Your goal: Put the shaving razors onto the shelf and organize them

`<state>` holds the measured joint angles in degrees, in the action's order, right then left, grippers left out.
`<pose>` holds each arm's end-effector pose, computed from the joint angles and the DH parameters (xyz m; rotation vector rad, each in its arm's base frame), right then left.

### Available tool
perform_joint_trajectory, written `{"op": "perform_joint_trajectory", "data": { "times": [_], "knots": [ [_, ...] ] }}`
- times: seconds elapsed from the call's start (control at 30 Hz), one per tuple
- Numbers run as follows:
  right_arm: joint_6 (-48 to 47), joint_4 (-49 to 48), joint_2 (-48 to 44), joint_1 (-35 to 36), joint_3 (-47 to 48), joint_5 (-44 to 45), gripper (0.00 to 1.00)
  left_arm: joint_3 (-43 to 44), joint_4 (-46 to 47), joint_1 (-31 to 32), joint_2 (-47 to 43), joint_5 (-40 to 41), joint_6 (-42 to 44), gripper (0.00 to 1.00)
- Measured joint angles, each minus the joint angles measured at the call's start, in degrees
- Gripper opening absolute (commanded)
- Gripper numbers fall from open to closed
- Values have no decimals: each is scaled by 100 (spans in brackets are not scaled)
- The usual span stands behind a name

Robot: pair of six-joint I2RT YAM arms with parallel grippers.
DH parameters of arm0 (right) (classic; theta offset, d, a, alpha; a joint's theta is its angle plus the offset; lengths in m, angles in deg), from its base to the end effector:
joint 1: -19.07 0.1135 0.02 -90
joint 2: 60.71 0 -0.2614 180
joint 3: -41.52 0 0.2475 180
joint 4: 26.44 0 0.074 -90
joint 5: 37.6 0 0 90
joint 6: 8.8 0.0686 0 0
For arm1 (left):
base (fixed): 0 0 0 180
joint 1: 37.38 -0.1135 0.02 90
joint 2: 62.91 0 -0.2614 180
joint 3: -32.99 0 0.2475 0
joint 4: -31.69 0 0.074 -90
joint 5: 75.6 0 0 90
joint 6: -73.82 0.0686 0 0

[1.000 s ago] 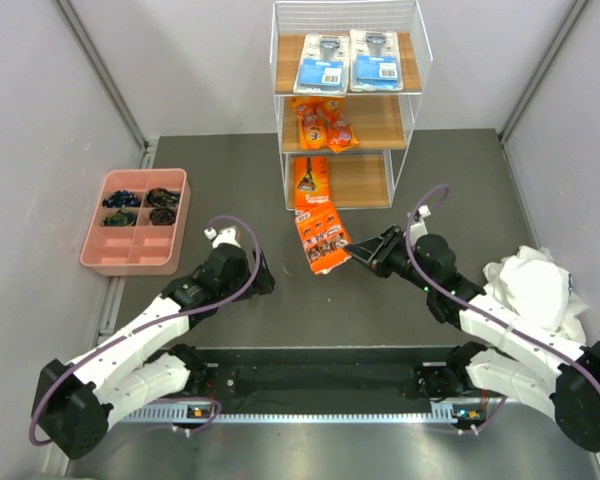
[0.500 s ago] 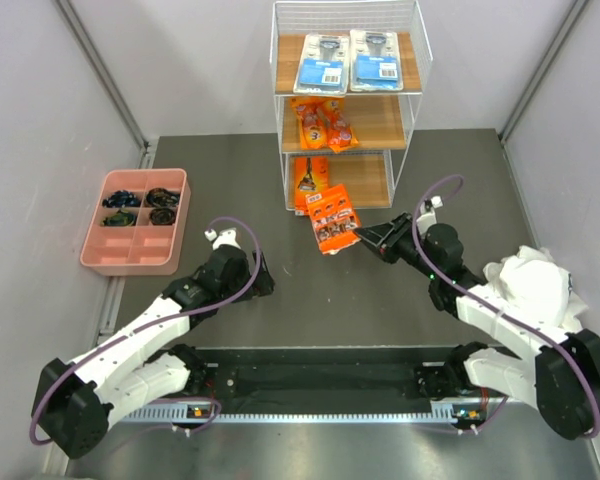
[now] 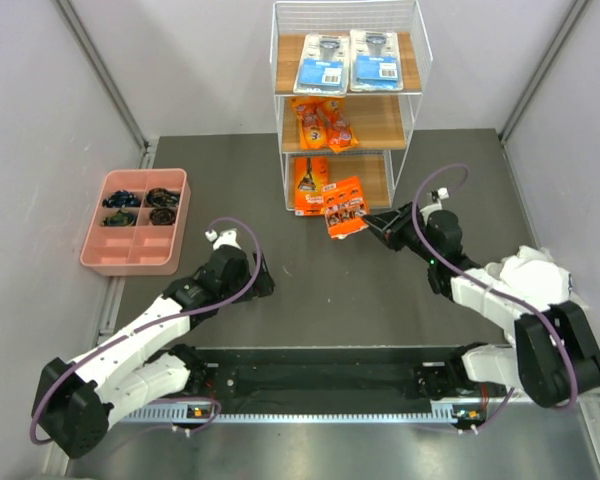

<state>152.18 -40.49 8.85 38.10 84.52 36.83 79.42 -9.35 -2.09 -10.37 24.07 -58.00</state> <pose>0.2652 0.1109 0.2174 0.6748 1.8832 1.3206 0.1727 -0.1081 0.1908 -0.2182 2.4134 -0.4321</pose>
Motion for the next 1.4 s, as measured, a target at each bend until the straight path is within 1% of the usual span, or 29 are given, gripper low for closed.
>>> {"op": "perform_joint_trajectory", "data": {
  "times": [0.5, 0.77, 1.0, 1.23, 1.4],
  "knots": [
    [-92, -516, 1502, -195, 719, 46, 0, -4, 0, 0, 39, -46, 103, 99],
    [-114, -669, 2114, -420, 1110, 26, 0, -4, -2, 0, 50, -129, 142, 99],
    [-131, -820, 2656, -431, 1357, 26, 0, -2, -2, 0, 96, -131, 160, 99],
    [-35, -955, 2940, -431, 1373, 42, 0, -2, 0, 0, 101, -133, 197, 99],
    [-33, -918, 3226, -431, 1685, 39, 0, 11, -2, 0, 153, -160, 223, 99]
  ]
}}
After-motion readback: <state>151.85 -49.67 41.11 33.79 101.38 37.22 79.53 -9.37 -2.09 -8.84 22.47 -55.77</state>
